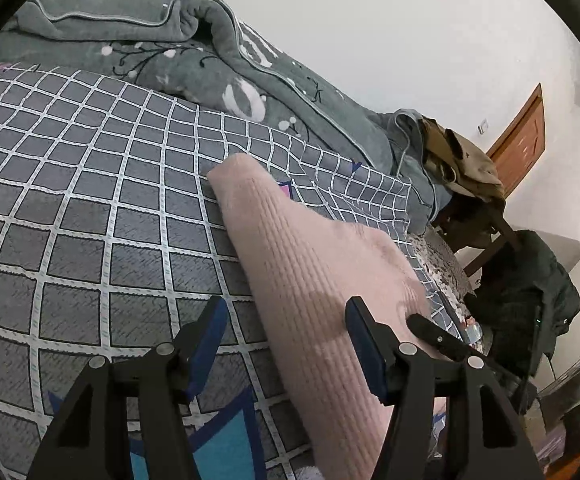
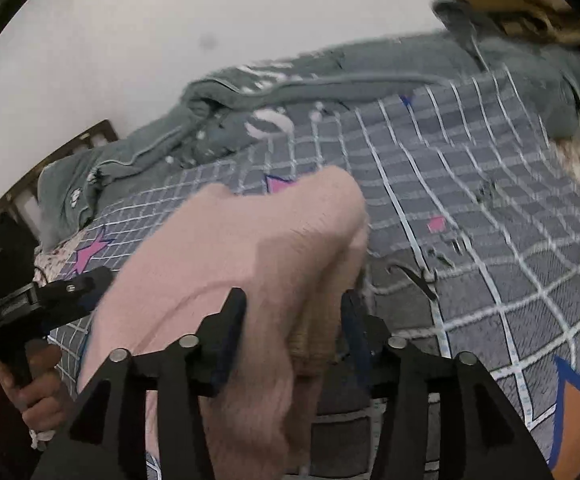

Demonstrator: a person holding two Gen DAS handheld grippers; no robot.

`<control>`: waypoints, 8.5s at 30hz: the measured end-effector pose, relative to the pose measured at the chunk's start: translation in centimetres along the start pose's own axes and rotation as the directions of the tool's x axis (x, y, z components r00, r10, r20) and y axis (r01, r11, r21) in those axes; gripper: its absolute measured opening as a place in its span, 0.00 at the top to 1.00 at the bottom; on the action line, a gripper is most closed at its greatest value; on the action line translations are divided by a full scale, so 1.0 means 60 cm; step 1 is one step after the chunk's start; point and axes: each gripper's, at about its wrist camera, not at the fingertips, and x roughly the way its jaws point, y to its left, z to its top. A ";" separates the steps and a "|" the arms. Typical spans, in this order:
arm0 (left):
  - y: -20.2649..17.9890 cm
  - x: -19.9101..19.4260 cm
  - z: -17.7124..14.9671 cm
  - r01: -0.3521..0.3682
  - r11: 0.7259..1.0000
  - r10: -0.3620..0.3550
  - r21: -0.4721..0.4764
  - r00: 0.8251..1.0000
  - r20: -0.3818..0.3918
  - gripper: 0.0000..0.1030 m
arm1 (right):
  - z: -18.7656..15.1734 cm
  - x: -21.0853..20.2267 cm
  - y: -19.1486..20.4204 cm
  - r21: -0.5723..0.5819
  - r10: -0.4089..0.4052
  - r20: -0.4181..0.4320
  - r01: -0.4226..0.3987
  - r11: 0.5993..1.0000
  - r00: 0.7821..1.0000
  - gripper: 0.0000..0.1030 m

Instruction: Fold small clothes

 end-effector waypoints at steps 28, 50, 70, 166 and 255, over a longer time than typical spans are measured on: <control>0.072 -0.084 0.033 -0.171 0.984 0.164 0.043 0.978 0.127 0.42 | 0.063 -0.008 0.064 0.158 0.226 0.037 -0.229 0.960 0.973 0.71; 0.200 -0.205 0.074 -0.303 0.939 0.334 -0.160 0.913 0.234 0.42 | 0.165 0.113 0.272 0.116 0.298 0.030 -0.300 0.947 0.954 0.76; 0.102 -0.115 0.040 -0.182 0.981 0.173 0.062 0.977 0.129 0.42 | 0.084 0.104 0.082 0.150 0.347 0.043 -0.349 0.925 0.937 0.65; 0.080 -0.051 0.056 -0.358 0.933 0.349 0.039 0.926 0.144 0.42 | 0.051 0.100 0.183 -0.165 0.132 0.033 -0.125 0.978 0.991 0.69; 0.068 -0.078 -0.002 -0.260 0.939 0.271 0.225 0.963 -0.016 0.41 | 0.022 0.108 0.209 -0.227 -0.031 -0.053 0.018 0.974 0.998 0.71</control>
